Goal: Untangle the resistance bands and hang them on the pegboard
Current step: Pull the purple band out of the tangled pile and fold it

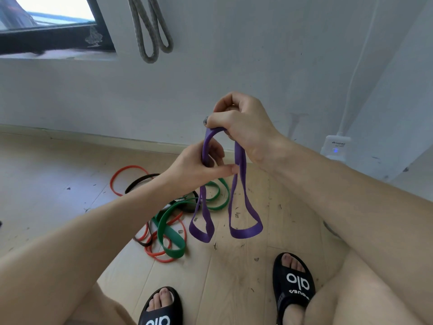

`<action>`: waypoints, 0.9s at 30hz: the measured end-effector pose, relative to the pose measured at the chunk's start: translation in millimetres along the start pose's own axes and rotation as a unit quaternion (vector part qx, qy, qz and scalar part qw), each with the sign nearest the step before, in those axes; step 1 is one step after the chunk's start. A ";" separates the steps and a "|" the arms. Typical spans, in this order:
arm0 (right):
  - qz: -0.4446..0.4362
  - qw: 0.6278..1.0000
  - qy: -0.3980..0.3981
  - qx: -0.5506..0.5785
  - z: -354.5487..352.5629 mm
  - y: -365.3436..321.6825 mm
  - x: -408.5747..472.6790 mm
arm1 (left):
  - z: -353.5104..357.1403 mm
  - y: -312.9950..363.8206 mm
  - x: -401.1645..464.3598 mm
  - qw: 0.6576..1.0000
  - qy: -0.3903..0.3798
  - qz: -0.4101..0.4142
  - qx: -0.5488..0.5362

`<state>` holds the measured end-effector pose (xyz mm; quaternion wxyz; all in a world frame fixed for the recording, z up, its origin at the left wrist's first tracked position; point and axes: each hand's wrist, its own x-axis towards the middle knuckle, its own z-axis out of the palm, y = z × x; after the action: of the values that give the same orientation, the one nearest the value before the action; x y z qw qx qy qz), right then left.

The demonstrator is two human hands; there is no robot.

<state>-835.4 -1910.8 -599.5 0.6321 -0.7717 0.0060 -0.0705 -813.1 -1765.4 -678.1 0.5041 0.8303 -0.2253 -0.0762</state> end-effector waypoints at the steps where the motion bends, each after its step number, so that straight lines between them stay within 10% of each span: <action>1: 0.008 1.000 0.002 0.014 1.4 -0.2 -1.1 | 4.1 1.0 -0.9 1.000 -0.004 0.001 -0.011; 20: 0.109 0.966 0.057 0.227 8.7 0.5 -2.0 | 36.5 16.2 0.5 0.996 0.069 -0.005 -0.059; 27: 0.129 0.937 0.095 0.309 -17.7 -2.0 17.1 | 23.0 5.4 -5.2 0.999 -0.031 -0.003 0.018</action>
<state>-820.7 -1929.3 -592.4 0.8394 -0.5207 0.1439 -0.0598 -827.4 -1783.7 -685.0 0.4814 0.8374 -0.2392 -0.0991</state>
